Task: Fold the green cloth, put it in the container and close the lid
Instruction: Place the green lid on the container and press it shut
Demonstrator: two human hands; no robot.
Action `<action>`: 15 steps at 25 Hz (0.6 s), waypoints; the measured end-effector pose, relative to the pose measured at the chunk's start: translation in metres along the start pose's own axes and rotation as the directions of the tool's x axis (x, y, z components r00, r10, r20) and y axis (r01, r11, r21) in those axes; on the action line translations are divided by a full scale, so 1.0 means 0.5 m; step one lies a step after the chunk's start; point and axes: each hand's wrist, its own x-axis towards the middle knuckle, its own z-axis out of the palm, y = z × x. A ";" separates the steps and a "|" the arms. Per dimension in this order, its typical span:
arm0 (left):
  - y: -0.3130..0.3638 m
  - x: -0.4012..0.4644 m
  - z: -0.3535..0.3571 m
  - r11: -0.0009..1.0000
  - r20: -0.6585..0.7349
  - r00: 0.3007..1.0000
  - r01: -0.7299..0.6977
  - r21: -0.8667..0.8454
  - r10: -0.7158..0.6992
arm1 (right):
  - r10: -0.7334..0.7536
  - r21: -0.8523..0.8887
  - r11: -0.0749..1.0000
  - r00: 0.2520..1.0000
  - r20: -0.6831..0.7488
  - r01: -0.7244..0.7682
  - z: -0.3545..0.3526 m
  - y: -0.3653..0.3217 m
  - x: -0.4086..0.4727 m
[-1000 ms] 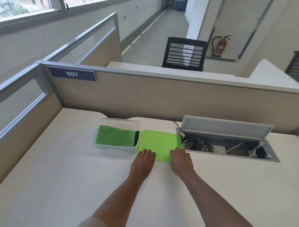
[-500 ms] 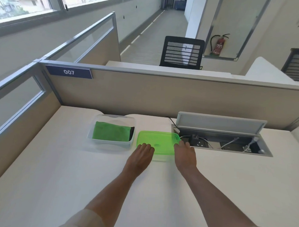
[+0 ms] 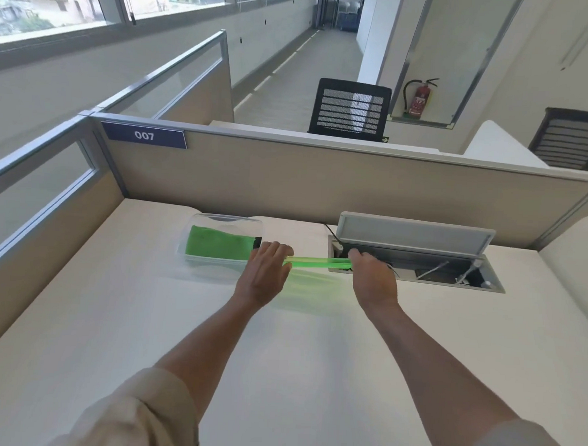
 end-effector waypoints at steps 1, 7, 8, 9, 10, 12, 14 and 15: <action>-0.002 -0.002 -0.012 1.000 -0.026 0.999 0.023 -0.021 -0.024 | 0.005 0.031 1.000 1.000 -0.013 -0.005 -0.011 0.002 -0.001; -0.017 -0.021 -0.043 0.885 -0.126 0.913 0.329 -0.329 -0.387 | 0.009 0.210 0.978 0.996 -0.090 0.010 -0.054 0.004 0.008; -0.016 -0.022 -0.048 0.839 -0.128 0.881 0.376 -0.394 -0.455 | 0.025 0.281 0.960 0.995 -0.093 0.002 -0.057 0.001 0.010; -0.016 -0.021 -0.053 0.795 -0.125 0.850 0.413 -0.443 -0.512 | 0.059 0.370 0.929 0.994 -0.092 -0.021 -0.059 -0.005 0.013; -0.019 -0.022 -0.061 0.755 -0.117 0.818 0.450 -0.478 -0.562 | 0.114 0.464 0.884 0.990 -0.083 -0.063 -0.061 -0.017 0.017; -0.031 -0.030 -0.077 0.688 -0.105 0.755 0.520 -0.506 -0.648 | 0.220 0.616 0.774 0.975 -0.042 -0.148 -0.061 -0.048 0.022; -0.059 -0.041 -0.093 0.658 -0.107 0.716 0.558 -0.506 -0.690 | 0.294 0.730 0.647 0.956 0.026 -0.219 -0.050 -0.083 0.029; -0.075 -0.046 -0.101 0.651 -0.104 0.706 0.572 -0.499 -0.700 | 0.314 0.777 0.579 0.947 0.065 -0.245 -0.041 -0.099 0.033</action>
